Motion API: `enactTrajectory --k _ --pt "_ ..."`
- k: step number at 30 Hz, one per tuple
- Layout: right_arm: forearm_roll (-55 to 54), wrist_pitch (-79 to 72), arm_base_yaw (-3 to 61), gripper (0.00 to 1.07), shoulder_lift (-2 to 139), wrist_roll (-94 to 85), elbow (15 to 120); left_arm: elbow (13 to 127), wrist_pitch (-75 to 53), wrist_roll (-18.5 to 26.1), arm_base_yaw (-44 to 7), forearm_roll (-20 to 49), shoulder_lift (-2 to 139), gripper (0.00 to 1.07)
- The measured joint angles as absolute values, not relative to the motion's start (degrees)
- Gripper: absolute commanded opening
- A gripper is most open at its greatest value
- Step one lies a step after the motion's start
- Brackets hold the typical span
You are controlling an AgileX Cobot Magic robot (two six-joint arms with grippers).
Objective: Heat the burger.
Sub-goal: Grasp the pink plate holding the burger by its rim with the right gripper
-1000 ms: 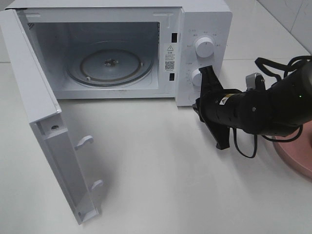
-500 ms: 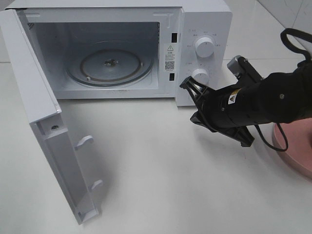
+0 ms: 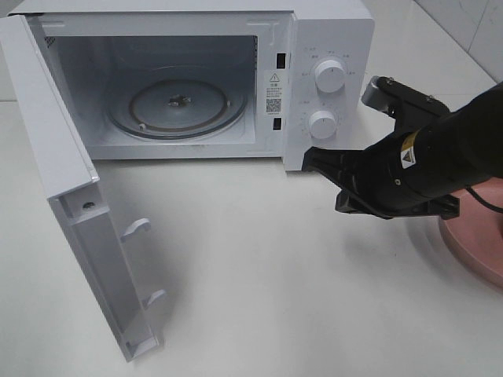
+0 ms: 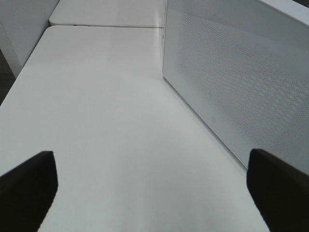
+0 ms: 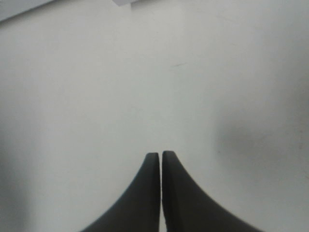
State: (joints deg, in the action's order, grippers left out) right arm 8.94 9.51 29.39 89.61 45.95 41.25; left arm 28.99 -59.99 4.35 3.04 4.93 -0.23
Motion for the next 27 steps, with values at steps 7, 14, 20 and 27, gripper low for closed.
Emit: enactTrajectory --k 7,14,20,27 --pt "9.9 22.1 29.4 0.02 85.6 37.6 41.3 29.0 -60.0 4.4 3.0 4.9 -0.2 1.02" --pt "10.0 32.0 29.4 0.04 82.4 28.7 41.2 29.0 -60.0 4.4 3.0 4.9 -0.2 1.02" --pt "10.3 36.4 29.4 0.08 80.3 21.4 41.2 29.0 -60.0 4.4 3.0 4.9 -0.2 1.02" --pt "10.4 39.2 29.4 0.46 79.8 18.6 41.2 29.0 -60.0 4.4 3.0 4.9 -0.2 1.02"
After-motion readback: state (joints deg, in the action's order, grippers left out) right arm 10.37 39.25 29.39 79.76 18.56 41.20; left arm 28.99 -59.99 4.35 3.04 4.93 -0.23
